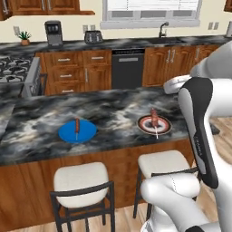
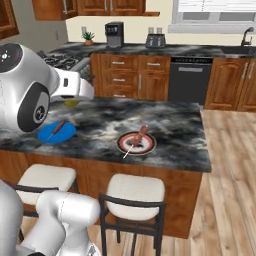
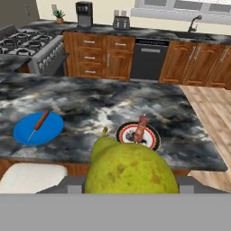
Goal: Pick up the banana and pear from the fridge and place one fruit on each plate on the dining counter.
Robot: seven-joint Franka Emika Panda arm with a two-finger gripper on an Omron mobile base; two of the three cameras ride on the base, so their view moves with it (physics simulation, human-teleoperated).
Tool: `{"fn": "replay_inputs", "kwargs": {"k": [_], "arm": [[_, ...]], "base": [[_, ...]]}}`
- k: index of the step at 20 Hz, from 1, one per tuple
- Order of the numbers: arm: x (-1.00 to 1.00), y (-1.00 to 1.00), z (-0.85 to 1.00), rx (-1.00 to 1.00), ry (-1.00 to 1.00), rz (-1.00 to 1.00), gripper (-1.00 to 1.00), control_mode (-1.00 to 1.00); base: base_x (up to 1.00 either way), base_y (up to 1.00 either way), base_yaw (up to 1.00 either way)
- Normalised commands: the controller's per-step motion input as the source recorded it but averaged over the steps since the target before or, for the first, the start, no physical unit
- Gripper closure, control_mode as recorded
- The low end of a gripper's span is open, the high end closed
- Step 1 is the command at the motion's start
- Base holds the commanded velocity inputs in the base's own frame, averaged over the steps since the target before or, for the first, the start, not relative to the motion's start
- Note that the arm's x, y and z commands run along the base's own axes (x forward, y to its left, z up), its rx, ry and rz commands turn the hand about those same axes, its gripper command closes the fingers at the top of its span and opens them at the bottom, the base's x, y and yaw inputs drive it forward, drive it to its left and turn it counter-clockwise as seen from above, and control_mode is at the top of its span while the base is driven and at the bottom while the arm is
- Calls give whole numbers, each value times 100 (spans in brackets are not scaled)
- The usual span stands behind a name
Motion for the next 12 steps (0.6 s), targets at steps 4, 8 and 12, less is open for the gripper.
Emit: {"fn": "replay_inputs", "kwargs": {"k": [4,8,12], "arm": [[0,0,0,0,0,0,100,100],[87,-5,-70,13,19,-28,100,-100],[77,-5,-86,16,19,-11,100,-100]], "base": [[86,0,-49],[0,0,0],[0,0,0]]}}
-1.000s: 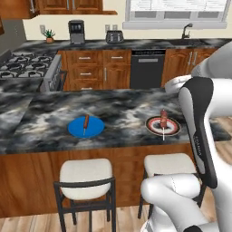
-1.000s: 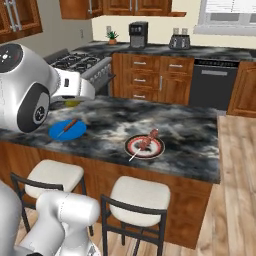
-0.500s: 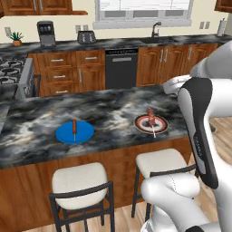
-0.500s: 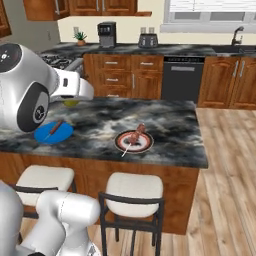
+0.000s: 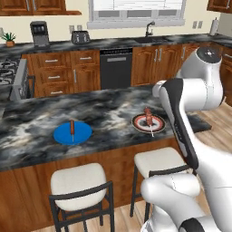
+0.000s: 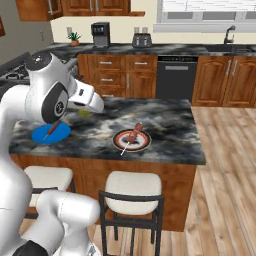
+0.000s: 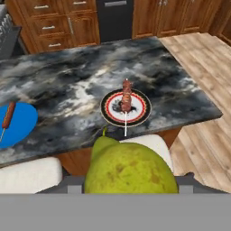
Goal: Pick up the banana and pear from the fridge and place one fruit on each plate on the dining counter.
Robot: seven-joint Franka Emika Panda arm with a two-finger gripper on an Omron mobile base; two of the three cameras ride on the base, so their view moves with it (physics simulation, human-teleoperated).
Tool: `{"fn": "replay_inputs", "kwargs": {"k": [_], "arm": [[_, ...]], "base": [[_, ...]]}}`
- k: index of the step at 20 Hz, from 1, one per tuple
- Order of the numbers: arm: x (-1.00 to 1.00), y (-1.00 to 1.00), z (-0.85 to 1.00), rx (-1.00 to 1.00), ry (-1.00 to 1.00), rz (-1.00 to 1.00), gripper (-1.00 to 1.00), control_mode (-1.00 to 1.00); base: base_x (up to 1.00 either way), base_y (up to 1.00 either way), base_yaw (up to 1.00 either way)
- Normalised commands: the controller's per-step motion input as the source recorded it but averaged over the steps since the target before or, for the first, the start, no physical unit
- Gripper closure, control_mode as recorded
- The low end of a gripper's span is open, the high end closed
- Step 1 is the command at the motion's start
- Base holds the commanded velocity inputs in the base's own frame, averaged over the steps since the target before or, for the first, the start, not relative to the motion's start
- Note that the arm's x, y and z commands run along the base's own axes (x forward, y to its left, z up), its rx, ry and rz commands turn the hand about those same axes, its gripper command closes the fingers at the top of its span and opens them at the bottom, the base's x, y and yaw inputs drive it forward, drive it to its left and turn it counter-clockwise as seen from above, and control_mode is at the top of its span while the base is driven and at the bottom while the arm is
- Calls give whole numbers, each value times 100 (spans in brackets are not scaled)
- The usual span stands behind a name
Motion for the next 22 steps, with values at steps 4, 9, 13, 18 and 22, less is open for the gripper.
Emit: {"fn": "replay_inputs", "kwargs": {"k": [4,9,13,18,22], "arm": [[67,-3,-70,16,13,-1,100,-100],[62,0,-51,2,4,0,100,-100],[80,-1,-48,-2,25,-4,100,-100],[78,-17,-50,-1,16,-1,100,-100],[71,-23,-55,-2,10,0,100,-100]], "base": [[0,0,0],[0,0,0],[0,0,0],[0,0,0],[0,0,0]]}}
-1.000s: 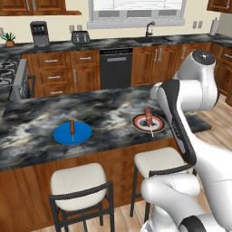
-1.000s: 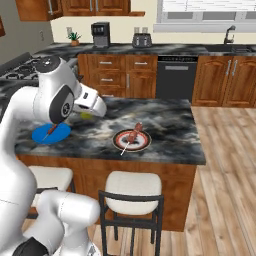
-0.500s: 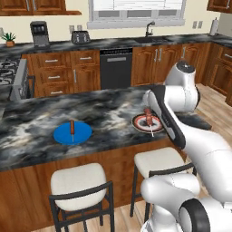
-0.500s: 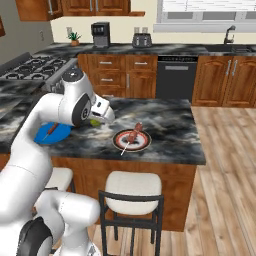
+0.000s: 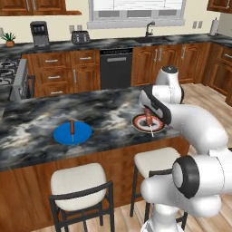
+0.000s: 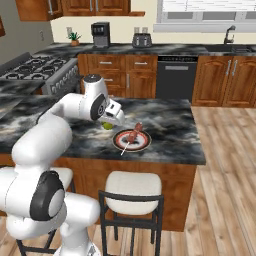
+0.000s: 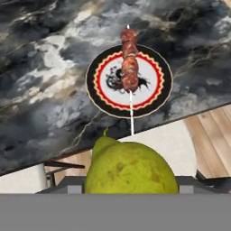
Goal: Pick up the banana and pear from the fridge and place one fruit on each plate on the dining counter.
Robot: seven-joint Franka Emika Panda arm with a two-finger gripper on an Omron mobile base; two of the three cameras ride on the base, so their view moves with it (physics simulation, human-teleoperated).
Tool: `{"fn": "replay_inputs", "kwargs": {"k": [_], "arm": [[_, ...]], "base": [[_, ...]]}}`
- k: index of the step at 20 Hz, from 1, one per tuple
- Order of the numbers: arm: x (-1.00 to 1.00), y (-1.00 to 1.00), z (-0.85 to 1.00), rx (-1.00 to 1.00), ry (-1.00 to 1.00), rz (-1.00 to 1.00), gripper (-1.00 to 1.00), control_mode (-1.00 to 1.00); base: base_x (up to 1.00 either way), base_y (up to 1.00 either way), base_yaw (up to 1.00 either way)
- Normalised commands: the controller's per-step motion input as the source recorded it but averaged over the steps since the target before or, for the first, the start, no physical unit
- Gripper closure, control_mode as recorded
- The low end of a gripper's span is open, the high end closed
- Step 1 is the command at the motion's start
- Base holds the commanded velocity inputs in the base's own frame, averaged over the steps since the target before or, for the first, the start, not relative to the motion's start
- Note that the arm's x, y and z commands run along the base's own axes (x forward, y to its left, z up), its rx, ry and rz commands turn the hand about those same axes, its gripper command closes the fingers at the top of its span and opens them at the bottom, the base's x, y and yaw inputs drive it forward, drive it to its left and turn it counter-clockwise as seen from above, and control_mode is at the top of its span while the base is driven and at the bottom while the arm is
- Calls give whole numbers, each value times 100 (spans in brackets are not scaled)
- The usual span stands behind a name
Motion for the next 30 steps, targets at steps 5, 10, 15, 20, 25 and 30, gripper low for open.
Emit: {"fn": "replay_inputs", "kwargs": {"k": [5,10,15,20,25,30], "arm": [[65,-18,-54,-1,11,0,100,-100],[68,-4,-53,-1,7,0,100,-100],[57,0,-46,0,10,0,100,-100],[53,0,-44,0,9,0,100,-100],[43,-6,-37,0,8,0,100,-100],[29,-5,-28,0,3,0,100,-100]], "base": [[0,0,0],[0,0,0],[0,0,0],[0,0,0],[0,0,0],[0,0,0]]}}
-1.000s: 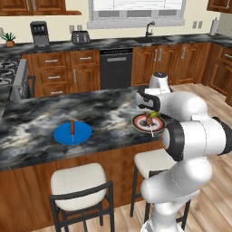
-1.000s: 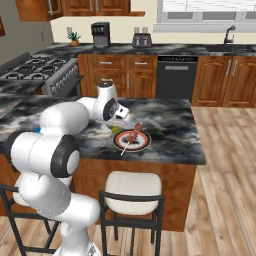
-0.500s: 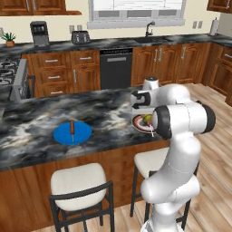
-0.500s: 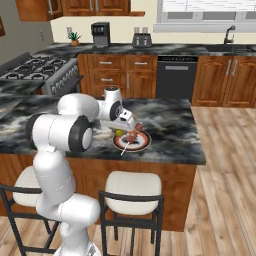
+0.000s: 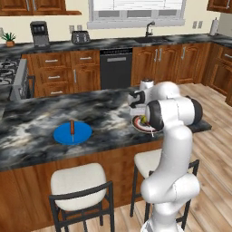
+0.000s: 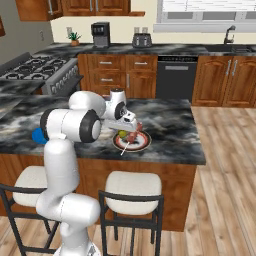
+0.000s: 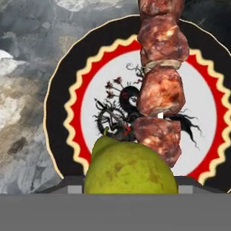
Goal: Pick up the banana and pear from the fridge and place one fruit on each plate on the dining counter.
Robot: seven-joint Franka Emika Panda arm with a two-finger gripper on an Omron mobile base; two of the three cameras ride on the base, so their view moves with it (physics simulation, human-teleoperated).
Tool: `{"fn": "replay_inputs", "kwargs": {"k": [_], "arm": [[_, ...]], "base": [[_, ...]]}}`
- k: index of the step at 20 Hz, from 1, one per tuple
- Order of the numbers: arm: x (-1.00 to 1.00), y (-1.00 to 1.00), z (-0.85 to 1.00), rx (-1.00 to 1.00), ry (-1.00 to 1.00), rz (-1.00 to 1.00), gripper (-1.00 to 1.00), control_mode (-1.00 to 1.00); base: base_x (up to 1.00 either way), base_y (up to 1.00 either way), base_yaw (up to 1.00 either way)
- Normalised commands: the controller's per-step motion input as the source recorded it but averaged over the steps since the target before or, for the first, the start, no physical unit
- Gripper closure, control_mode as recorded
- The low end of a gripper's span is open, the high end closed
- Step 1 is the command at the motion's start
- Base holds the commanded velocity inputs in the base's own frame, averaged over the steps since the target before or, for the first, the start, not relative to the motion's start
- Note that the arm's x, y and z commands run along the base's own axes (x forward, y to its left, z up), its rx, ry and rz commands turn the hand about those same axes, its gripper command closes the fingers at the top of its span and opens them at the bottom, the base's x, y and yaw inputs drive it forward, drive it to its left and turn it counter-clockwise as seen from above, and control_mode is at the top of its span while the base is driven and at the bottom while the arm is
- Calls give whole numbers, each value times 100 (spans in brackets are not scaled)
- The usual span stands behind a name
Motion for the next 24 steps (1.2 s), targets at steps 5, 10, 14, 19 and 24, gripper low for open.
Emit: {"fn": "replay_inputs", "kwargs": {"k": [5,10,14,19,24], "arm": [[29,0,-34,0,6,0,100,-100],[10,0,-34,0,7,0,-100,-100],[0,0,-8,0,6,0,-100,-100],[-4,0,0,0,3,0,-100,-100],[-22,0,0,0,0,0,-100,-100]], "base": [[0,0,0],[0,0,0],[0,0,0],[0,0,0],[0,0,0]]}}
